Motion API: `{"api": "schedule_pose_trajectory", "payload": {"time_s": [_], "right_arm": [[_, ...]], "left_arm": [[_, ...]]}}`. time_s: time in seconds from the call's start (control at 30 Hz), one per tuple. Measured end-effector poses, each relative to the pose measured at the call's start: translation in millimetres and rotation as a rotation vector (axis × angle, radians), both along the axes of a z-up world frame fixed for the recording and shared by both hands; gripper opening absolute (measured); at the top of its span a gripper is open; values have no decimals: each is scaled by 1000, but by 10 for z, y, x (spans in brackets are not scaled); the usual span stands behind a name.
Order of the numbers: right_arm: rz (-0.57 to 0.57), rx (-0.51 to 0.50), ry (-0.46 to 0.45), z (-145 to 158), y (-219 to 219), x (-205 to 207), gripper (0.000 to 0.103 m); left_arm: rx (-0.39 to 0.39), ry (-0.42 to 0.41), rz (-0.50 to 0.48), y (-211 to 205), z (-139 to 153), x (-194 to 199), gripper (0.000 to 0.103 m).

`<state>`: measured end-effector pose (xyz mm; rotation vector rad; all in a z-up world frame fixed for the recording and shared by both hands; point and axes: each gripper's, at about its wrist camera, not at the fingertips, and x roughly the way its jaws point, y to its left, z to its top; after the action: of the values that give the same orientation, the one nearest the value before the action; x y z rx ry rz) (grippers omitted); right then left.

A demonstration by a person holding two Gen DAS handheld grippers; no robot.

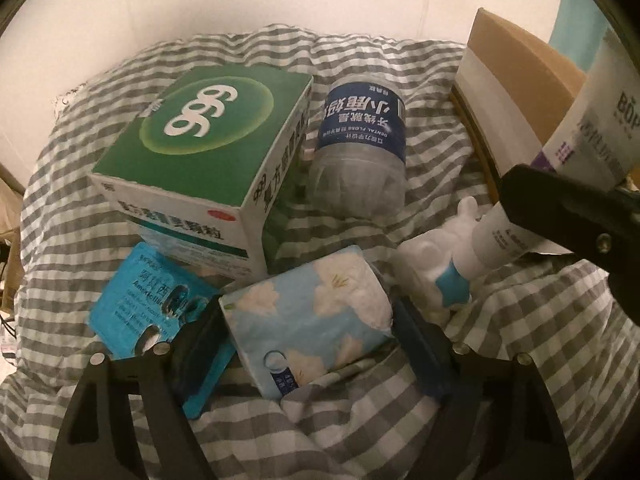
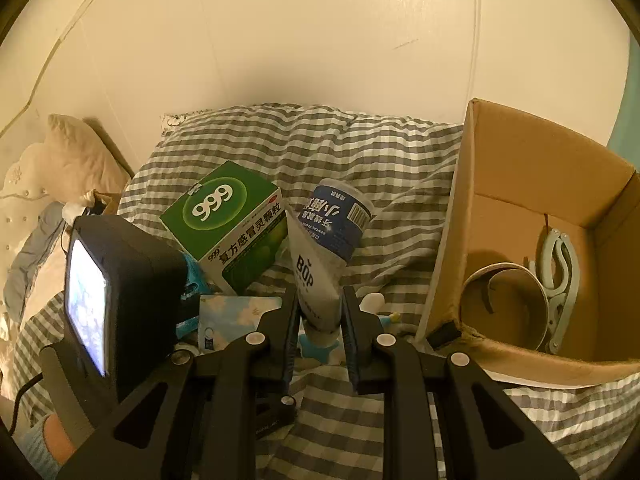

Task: Organize objects
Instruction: 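Grasp the tissue pack with the left gripper while the right gripper grasps the white tube, then lower tissue pack and white tube into the cardboard box and release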

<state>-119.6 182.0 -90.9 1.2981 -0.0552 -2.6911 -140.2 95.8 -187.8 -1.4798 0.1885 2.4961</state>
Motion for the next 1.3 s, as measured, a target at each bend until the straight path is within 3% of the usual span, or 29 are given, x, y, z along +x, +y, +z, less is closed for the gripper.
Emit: {"api": "schedule_pose_trajectory", "payload": {"time_s": [0.03,0.17,0.33,0.63,0.83,0.97,1.13,1.3], "right_arm": [[0,4,0,15,-12,18,19],[11,29,8,136,-39,132,19],[-1,6,61,525,50,380,19],[-15,11,168,1296,237,929,19],[-25,57,256,1856,503,1187,19],[-50,79,303,2157,784,1203,19],[-97,88,254,2071,1198,913,19],[-115,86,143,1658,1602,533,19]], "left_arm": [[-6,6,5,-7,30,26,78],[-4,26,13,-66,214,178,76],[23,54,42,-212,554,443,68],[95,203,56,-326,1552,880,67],[107,306,-1,-12,2143,1010,68],[123,339,-44,303,2369,990,68],[116,351,-101,756,2391,825,68],[81,329,-138,1173,2176,620,68]]}}
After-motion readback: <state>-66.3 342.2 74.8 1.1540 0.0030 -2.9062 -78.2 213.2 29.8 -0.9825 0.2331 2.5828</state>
